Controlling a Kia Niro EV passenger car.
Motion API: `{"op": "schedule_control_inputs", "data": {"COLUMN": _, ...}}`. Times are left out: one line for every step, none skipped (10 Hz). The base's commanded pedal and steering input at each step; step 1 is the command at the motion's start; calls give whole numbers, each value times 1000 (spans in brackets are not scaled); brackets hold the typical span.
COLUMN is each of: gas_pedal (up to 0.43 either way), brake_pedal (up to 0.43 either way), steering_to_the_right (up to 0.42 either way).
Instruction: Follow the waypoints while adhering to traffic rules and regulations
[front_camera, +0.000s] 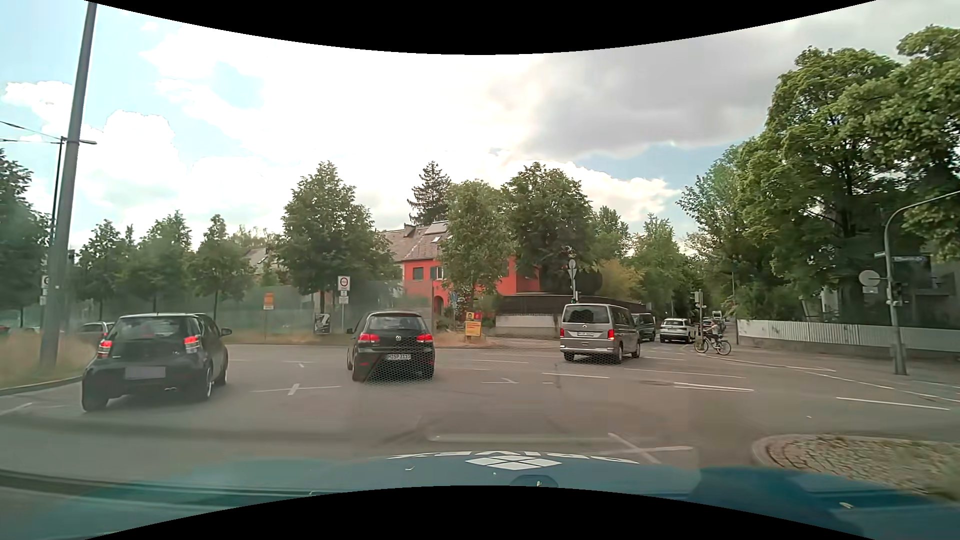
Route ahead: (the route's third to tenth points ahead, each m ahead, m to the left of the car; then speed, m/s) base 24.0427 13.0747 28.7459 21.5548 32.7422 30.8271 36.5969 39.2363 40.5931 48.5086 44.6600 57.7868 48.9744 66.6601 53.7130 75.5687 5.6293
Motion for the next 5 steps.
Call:
{"op": "schedule_control_inputs", "data": {"gas_pedal": 358, "brake_pedal": 0, "steering_to_the_right": -112}}
{"op": "schedule_control_inputs", "data": {"gas_pedal": 358, "brake_pedal": 0, "steering_to_the_right": -115}}
{"op": "schedule_control_inputs", "data": {"gas_pedal": 350, "brake_pedal": 0, "steering_to_the_right": -118}}
{"op": "schedule_control_inputs", "data": {"gas_pedal": 331, "brake_pedal": 0, "steering_to_the_right": -118}}
{"op": "schedule_control_inputs", "data": {"gas_pedal": 311, "brake_pedal": 0, "steering_to_the_right": -120}}
